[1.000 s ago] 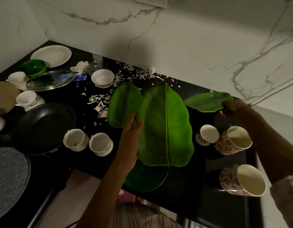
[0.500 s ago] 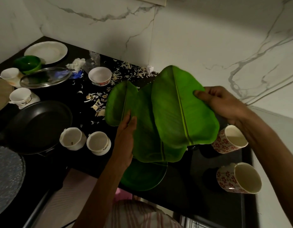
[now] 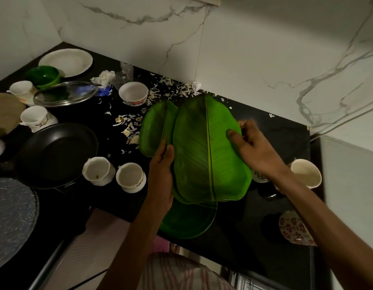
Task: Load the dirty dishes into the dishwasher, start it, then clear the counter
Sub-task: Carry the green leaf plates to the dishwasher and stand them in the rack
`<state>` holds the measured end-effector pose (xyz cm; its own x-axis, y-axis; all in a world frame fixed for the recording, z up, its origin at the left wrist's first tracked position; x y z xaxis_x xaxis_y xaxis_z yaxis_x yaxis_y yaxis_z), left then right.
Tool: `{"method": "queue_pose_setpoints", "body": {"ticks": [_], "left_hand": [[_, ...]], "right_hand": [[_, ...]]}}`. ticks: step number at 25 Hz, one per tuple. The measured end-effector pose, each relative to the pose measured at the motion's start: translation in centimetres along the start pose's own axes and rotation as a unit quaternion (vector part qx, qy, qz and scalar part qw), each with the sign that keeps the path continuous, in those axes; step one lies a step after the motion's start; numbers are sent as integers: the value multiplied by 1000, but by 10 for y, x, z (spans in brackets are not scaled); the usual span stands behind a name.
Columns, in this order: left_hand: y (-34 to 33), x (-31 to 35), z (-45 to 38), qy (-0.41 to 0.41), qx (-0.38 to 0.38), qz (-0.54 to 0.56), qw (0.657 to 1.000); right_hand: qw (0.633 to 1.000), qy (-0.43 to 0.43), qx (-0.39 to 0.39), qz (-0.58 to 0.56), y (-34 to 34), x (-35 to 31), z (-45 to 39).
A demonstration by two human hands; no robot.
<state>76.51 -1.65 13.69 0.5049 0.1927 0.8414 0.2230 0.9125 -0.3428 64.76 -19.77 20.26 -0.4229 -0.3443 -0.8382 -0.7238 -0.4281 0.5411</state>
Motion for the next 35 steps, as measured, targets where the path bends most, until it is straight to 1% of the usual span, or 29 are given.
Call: {"method": "queue_pose_setpoints", "body": {"ticks": [3, 4, 6, 8, 10, 11, 12, 14, 16, 18, 20, 22, 28, 32, 35], "left_hand": [[4, 1, 0, 1, -4, 3, 1000], [5, -1, 0, 8, -7, 5, 1000], [8, -1, 0, 32, -6, -2, 999], [14, 2, -3, 30, 1, -43, 999], [30, 6, -12, 2, 28, -87, 996], [38, 9, -17, -7, 41, -90, 995], [46, 10, -21, -11, 51, -84, 995], [59, 15, -26, -16, 72, -60, 995], [70, 22, -27, -23, 94, -45, 994], [81, 23, -29, -26, 108, -45, 993], [92, 24, -29, -27, 119, -50, 991], [101, 24, -28, -24, 132, -46, 990], [112, 24, -24, -17, 150, -41, 988], [111, 26, -24, -18, 154, -42, 987], [104, 29, -24, -24, 146, -45, 988]], "right_hand": [[999, -19, -31, -37, -22, 6, 3], [999, -14, -31, -34, -27, 4, 3], [1000, 9, -7, 8, -34, -2, 5], [999, 24, 14, 29, -41, -12, 12], [999, 40, -7, -6, -52, -24, 17], [998, 31, -32, -42, -59, -27, 17], [994, 3, -55, -89, -65, -28, 13], [982, -78, -78, -153, -79, -20, -1], [985, -102, -74, -121, -96, -5, -21], [992, -101, -69, -23, -119, 16, -43], [987, -101, -84, 92, -144, 36, -60], [978, -124, -100, 134, -164, 47, -68], [968, -226, -75, 83, -192, 66, -72], [973, -225, -52, 19, -190, 71, -81], [984, -172, -4, 40, -161, 64, -89]]}}
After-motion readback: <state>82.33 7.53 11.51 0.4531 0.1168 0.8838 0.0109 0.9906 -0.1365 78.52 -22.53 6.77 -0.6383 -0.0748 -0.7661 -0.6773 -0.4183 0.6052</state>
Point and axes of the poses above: each hand's wrist, its own z-axis away from the middle knuckle, its own y-axis out of the back of the hand, x = y × z, the point moved 9 cm from there along -z, towards the middle knuckle, and after that the axes turned 14 degrees about x, right-handed, at the moved point
